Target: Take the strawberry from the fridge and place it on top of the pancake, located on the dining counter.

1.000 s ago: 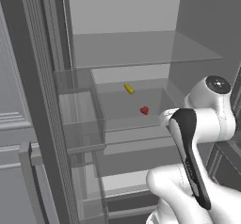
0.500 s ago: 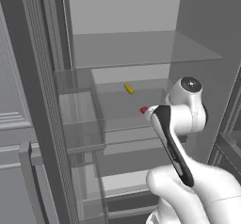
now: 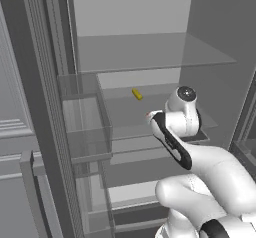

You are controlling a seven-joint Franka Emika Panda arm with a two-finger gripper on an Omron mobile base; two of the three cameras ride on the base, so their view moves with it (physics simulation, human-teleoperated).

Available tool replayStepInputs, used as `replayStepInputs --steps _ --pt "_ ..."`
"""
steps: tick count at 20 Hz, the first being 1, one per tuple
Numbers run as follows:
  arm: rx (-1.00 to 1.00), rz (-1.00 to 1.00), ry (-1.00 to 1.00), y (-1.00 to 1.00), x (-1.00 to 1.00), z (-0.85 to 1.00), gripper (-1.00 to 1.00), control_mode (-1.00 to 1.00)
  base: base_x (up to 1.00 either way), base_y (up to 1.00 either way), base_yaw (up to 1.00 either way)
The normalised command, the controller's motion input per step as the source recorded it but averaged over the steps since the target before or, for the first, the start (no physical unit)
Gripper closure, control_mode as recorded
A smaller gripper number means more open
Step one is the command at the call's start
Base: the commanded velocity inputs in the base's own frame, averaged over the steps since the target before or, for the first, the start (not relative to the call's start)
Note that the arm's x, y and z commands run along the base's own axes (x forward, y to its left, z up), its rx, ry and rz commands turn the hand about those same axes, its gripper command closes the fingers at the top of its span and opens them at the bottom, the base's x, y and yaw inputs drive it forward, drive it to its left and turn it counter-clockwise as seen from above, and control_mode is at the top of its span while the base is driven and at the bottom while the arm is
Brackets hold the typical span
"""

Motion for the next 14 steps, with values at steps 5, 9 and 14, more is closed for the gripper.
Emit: replayStepInputs --steps 5,9,14 --pt "0.00 -0.01 0.15 0.00 0.64 0.00 -1.00 -1.00 0.00 0.00 0.00" --pt "0.00 0.00 0.00 0.00 0.08 -0.16 -1.00 -1.00 0.00 0.00 0.00" --pt "0.00 0.00 0.01 -0.01 0.09 -0.20 -1.00 -1.00 0.00 0.00 0.00"
